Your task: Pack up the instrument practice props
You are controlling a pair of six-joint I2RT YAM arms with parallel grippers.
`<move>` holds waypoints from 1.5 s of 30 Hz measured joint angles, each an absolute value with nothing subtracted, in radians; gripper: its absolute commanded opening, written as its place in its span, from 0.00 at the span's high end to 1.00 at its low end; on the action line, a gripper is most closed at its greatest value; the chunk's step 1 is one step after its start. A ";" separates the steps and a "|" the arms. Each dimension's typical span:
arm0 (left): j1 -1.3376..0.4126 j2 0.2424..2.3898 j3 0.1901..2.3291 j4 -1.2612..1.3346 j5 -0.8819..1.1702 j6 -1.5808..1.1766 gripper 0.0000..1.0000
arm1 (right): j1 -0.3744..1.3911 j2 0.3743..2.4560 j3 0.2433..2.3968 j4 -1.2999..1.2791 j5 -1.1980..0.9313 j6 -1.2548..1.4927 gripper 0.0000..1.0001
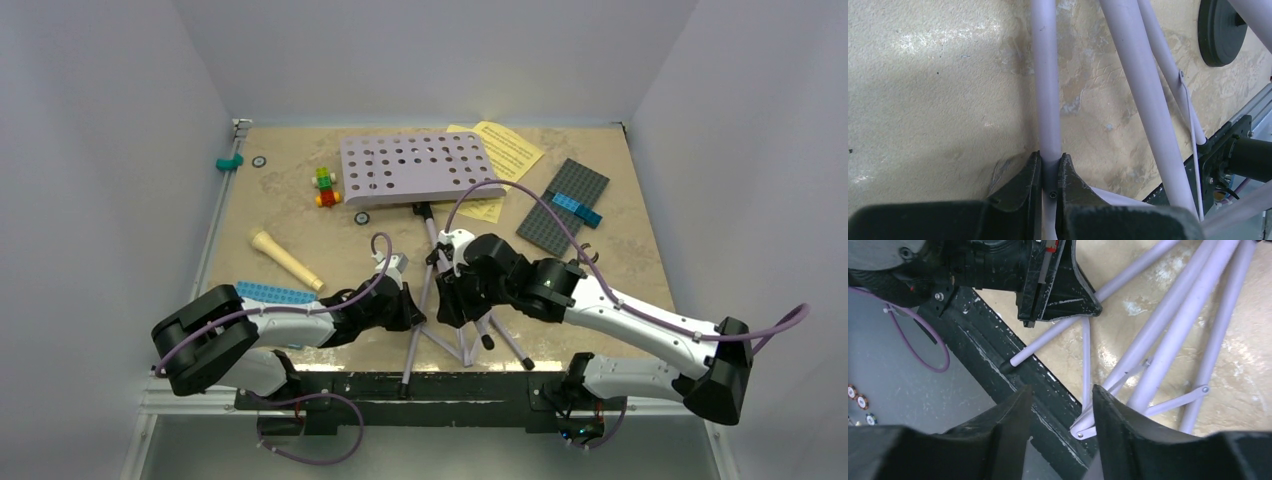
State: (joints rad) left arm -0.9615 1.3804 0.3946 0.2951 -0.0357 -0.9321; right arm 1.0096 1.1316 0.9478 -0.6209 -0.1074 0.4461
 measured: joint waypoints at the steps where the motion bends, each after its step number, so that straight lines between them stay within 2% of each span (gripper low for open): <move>1: -0.962 1.380 0.395 0.295 -0.036 -0.933 1.00 | 1.011 1.126 0.958 -0.630 -0.097 0.445 0.43; 7: -0.962 1.375 0.395 0.290 -0.042 -0.941 1.00 | 1.012 1.126 1.103 -0.795 -0.014 0.406 0.40; 12: -0.964 1.358 0.390 0.275 -0.059 -0.942 1.00 | 1.005 1.219 1.253 -0.956 0.020 0.343 0.41; 18: -0.973 1.332 0.377 0.263 -0.088 -0.940 1.00 | 0.982 1.327 1.274 -1.056 -0.019 0.292 0.45; 20: -0.977 1.328 0.377 0.261 -0.096 -0.940 1.00 | 0.979 1.348 1.274 -1.066 -0.042 0.282 0.55; 25: -0.982 1.308 0.374 0.249 -0.110 -0.938 1.00 | 0.979 1.373 1.274 -1.086 -0.097 0.283 1.00; 31: -0.990 1.254 0.345 0.218 -0.120 -0.943 1.00 | 0.946 1.386 1.268 -1.116 -0.108 0.357 1.00; 45: -0.990 1.242 0.316 0.232 -0.132 -0.950 1.00 | 0.949 1.367 1.134 -0.908 -0.233 0.486 1.00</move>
State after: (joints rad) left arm -0.9897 1.2415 0.3164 0.2321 -0.1318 -0.9504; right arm 0.9485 1.3670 1.1339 -0.9077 -0.2333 0.4858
